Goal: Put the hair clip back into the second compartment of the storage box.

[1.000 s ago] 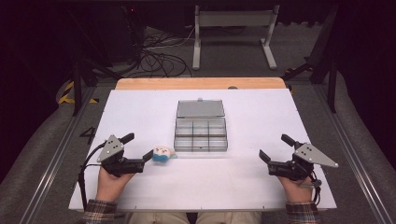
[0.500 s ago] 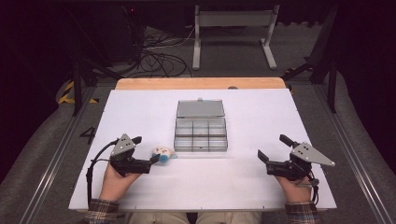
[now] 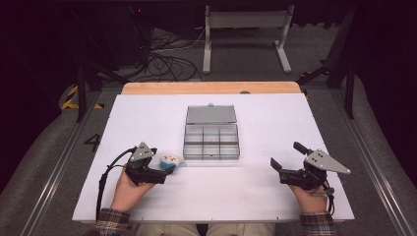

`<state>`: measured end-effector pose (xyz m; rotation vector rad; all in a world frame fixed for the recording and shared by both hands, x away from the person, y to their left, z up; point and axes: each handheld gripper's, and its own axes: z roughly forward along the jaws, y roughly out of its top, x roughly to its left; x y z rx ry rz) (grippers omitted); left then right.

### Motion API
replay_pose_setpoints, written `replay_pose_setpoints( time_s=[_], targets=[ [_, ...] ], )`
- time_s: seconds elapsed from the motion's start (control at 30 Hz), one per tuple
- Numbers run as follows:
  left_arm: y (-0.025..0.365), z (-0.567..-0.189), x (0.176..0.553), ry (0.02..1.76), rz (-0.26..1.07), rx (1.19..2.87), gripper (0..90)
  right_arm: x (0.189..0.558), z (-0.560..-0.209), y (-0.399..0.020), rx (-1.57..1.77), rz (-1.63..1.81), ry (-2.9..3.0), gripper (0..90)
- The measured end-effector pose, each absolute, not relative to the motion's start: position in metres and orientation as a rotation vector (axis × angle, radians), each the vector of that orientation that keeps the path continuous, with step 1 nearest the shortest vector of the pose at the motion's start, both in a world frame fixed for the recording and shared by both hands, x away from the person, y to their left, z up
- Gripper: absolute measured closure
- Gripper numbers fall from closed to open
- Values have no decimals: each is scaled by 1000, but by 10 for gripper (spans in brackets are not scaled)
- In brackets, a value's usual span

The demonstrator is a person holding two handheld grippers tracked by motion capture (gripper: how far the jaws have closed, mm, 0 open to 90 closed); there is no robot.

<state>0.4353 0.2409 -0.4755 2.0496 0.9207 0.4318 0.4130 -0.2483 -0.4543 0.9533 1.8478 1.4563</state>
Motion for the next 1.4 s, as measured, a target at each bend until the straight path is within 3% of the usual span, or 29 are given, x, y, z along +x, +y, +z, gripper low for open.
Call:
replay_pose_setpoints(
  time_s=[1.4],
  targets=[
    [218,-489,445,991,478,2176,342,413,-454,-247,956,1452,1850,34]
  ],
)
